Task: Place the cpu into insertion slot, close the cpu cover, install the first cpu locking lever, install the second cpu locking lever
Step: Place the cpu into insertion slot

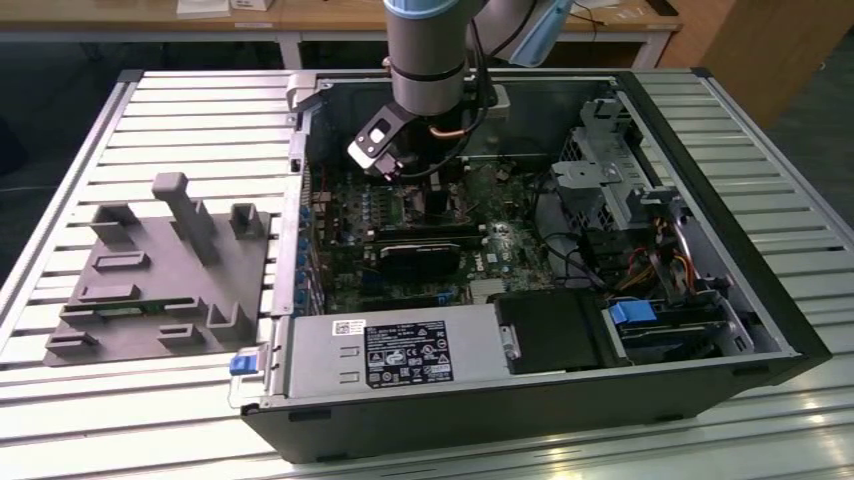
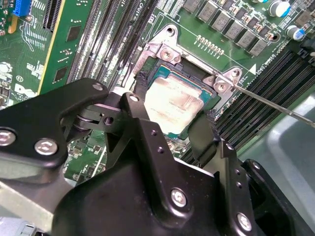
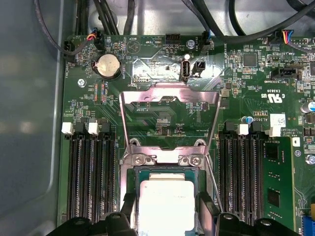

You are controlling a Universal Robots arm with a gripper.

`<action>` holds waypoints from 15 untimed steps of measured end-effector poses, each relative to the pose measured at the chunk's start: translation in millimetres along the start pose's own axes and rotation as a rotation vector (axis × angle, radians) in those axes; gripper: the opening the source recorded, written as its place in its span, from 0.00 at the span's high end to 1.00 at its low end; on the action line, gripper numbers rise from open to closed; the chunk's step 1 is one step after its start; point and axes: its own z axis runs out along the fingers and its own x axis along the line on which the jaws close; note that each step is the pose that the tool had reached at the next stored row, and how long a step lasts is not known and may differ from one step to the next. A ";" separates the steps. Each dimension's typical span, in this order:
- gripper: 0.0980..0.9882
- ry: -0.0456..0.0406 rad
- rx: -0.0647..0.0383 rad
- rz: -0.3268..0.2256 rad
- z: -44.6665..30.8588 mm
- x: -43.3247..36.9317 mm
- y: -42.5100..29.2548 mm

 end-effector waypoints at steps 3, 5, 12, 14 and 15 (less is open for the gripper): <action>0.42 0.0000 0.000 0.000 0.0 0.0 0.0; 0.42 0.0000 0.000 0.000 -0.4 0.0 0.0; 0.42 0.0000 0.000 0.000 -9.5 0.2 0.8; 0.42 0.0001 0.000 0.000 -10.9 0.3 0.9; 0.42 0.0003 0.000 0.000 -10.9 0.3 0.9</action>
